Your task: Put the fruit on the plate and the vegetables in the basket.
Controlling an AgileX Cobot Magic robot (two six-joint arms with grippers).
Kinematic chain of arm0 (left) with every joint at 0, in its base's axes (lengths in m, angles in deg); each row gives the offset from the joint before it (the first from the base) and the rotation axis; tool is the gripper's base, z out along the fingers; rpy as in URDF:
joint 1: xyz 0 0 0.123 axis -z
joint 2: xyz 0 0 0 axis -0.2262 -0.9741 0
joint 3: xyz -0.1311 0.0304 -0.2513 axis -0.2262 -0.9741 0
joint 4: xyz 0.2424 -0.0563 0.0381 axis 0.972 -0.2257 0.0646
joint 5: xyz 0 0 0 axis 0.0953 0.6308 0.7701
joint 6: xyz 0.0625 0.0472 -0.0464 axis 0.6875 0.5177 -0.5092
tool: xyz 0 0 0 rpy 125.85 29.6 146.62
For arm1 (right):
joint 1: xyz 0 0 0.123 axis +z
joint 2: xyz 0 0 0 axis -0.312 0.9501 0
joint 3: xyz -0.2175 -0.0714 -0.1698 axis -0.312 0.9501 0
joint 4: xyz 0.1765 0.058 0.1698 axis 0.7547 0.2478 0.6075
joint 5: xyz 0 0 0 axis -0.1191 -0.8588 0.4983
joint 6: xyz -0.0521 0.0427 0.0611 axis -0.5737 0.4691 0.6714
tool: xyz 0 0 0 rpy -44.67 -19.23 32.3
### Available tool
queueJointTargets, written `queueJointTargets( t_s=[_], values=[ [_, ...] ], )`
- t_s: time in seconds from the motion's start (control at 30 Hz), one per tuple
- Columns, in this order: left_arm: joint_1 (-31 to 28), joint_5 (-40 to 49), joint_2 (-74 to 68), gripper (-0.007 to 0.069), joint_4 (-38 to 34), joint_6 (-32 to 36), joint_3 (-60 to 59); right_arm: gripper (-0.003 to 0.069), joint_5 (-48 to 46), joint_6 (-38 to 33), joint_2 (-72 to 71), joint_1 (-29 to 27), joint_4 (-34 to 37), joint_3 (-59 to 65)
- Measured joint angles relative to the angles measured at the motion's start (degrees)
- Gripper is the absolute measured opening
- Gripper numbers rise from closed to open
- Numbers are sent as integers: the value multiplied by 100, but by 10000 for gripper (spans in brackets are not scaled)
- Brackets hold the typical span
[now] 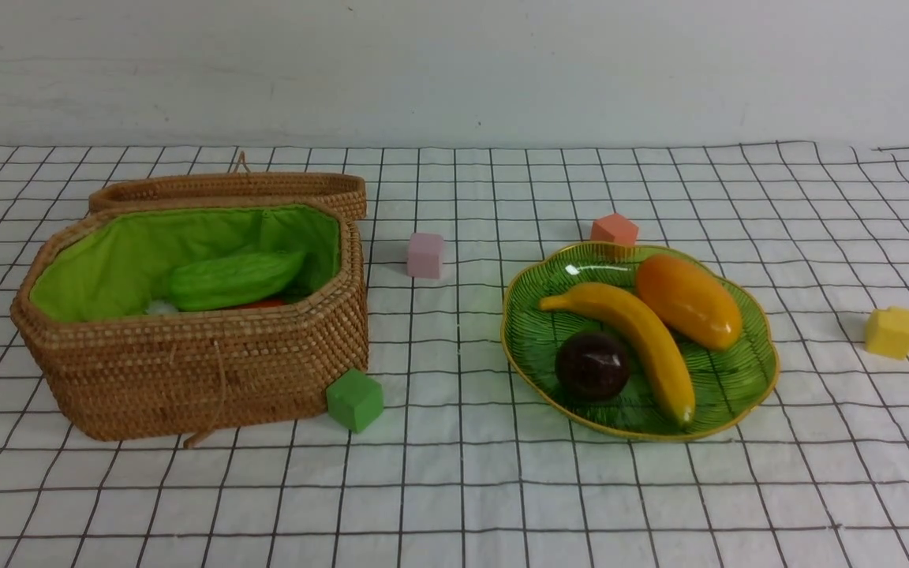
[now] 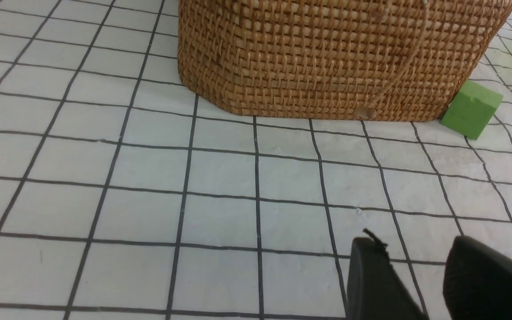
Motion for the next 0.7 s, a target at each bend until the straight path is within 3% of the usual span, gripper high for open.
queueJointTargets(
  t_s=[0.3, 0.4, 0.7],
  values=[
    [0, 0, 0, 238, 0, 0, 0, -8, -165, 0, -150, -16, -9, 5],
    [0, 0, 0, 238, 0, 0, 0, -8, -14, -262, -667, -345, -145, 42],
    [0, 0, 0, 238, 0, 0, 0, -4, 2362, -380, -3188, -1124, -286, 2068]
  ],
)
